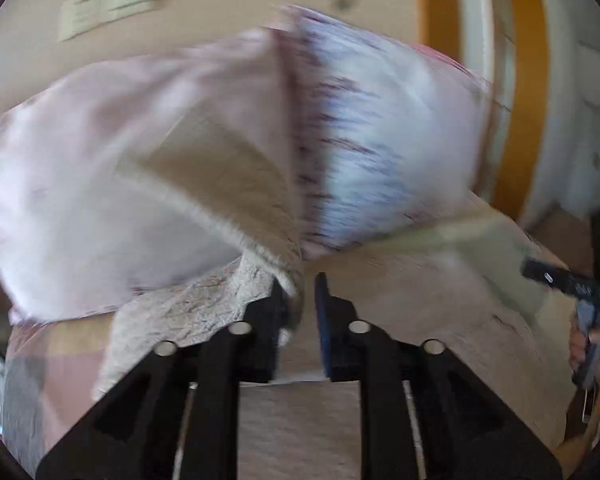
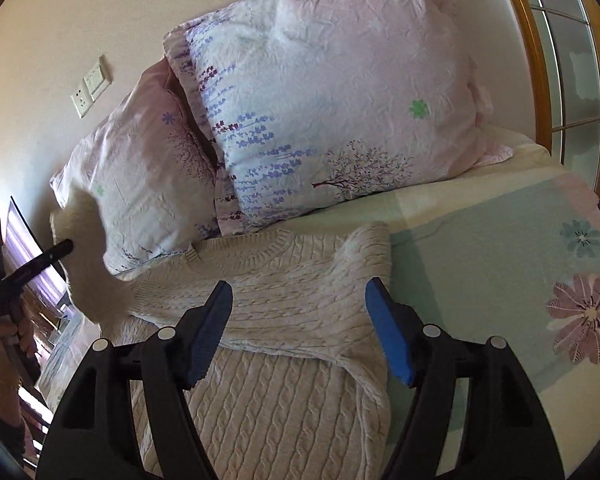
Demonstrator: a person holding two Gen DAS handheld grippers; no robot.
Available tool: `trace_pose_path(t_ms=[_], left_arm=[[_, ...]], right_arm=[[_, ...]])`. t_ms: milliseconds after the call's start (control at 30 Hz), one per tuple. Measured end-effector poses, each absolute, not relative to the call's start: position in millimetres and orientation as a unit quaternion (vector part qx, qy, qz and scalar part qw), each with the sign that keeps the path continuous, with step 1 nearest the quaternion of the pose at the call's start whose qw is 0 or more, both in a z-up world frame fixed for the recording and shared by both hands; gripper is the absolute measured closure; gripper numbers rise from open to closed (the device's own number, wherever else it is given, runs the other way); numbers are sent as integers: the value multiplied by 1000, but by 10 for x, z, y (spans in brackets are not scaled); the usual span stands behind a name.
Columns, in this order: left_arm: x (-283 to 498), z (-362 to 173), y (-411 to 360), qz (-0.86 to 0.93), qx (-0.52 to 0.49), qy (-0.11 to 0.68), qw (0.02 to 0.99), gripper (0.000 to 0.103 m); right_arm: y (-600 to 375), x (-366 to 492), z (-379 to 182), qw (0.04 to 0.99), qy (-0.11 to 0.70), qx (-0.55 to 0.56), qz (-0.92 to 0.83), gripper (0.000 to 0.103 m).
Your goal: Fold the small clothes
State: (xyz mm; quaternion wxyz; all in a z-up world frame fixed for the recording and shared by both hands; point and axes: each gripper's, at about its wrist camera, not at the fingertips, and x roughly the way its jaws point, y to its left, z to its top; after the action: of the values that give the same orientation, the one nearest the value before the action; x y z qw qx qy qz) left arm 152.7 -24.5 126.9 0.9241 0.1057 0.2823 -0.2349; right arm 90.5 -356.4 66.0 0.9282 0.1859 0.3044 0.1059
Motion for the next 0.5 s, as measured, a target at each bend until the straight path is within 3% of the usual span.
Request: trace_pose_path(t_ms=[33,133,200,267,333,400,500], left_arm=[[1501,1087,-601,-257,141,299,908,42],[1477,725,-916,-261,193,335,884,41],[1402,680,-614,-253,163,353,886,39],[1283,706,-82,-227,117,365,895,27],[1044,660,414,-194,76,380,901,27],[865,554,795,-167,38,408,897,27],[568,267,1242,-147,-30,455,878,28]], right_arm=[[-3584,879,641,926,312,187,103,33],[-3733,678,611,913,336,204,108,33],[-3846,479,564,908,351,206,100,33],[-3953,297,471,897,369,223,102,33],[-4043,133,309,876,393,256,111,34],[-4045,-7,120,851,419,288,129,46],[-3928,-175,-81,824,447,314,152,53]])
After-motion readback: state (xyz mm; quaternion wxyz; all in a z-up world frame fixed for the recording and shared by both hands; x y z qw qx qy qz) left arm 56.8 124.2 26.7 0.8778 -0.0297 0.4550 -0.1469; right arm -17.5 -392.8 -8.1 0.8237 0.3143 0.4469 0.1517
